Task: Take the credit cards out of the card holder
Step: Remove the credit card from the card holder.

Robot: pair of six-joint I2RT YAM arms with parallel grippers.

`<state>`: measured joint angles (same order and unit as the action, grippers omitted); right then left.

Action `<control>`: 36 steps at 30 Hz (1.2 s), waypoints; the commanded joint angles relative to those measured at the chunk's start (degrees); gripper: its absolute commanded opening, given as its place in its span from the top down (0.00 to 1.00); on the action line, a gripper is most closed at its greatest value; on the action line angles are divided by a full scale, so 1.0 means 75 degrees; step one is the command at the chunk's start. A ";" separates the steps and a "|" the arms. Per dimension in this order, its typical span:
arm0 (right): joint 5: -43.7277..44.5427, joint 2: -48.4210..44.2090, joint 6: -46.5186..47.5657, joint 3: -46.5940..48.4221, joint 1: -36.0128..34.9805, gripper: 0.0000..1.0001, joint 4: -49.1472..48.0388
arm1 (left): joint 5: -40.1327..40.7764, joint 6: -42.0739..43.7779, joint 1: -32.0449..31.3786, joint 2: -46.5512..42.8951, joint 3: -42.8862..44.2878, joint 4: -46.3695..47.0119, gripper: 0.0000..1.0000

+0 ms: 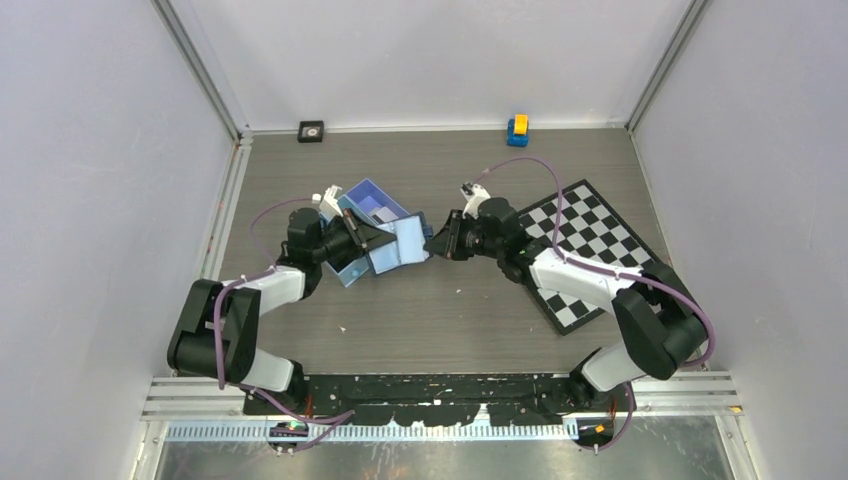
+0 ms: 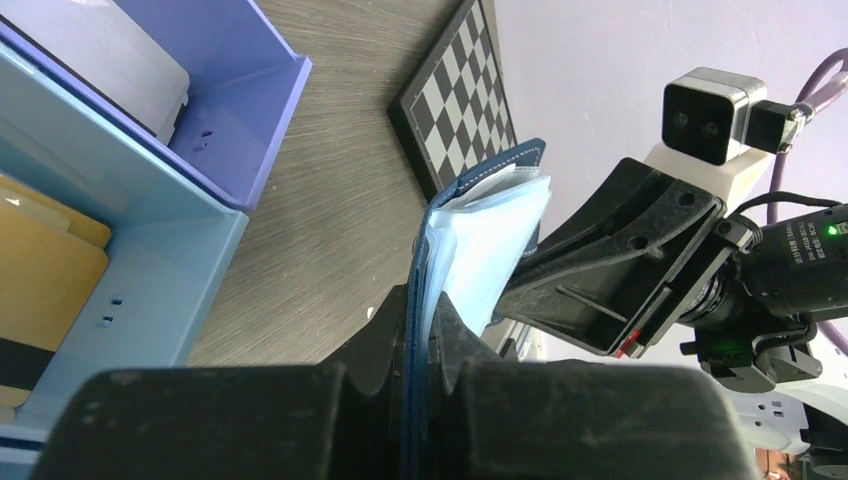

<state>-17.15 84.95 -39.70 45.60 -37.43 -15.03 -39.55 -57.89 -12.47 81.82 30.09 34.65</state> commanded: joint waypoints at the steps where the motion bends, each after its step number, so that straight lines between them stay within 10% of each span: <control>1: 0.0089 0.0187 0.0357 0.0448 -0.0290 0.82 0.0090 | -0.0618 -0.0425 -0.0150 0.0155 0.0189 0.1170 1.00; 11: 0.0265 0.0265 0.0600 0.0660 -0.0598 0.81 0.0327 | -0.0751 -0.0414 -0.0365 0.0237 0.0330 0.1228 0.98; 26: 0.0275 0.0359 0.0538 0.0758 -0.0725 0.99 0.0382 | -0.0546 0.0171 -0.0563 -0.0176 0.0325 0.0604 0.05; 36: -0.0263 0.0223 0.0425 0.0558 -0.0740 0.99 -0.0187 | 0.0579 0.1450 -0.0868 -0.0601 0.0790 -0.1826 0.24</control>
<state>-15.97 87.90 -36.14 49.01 -42.41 -10.70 -37.50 -51.07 -18.15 79.64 33.23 26.44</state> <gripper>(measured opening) 0.147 0.771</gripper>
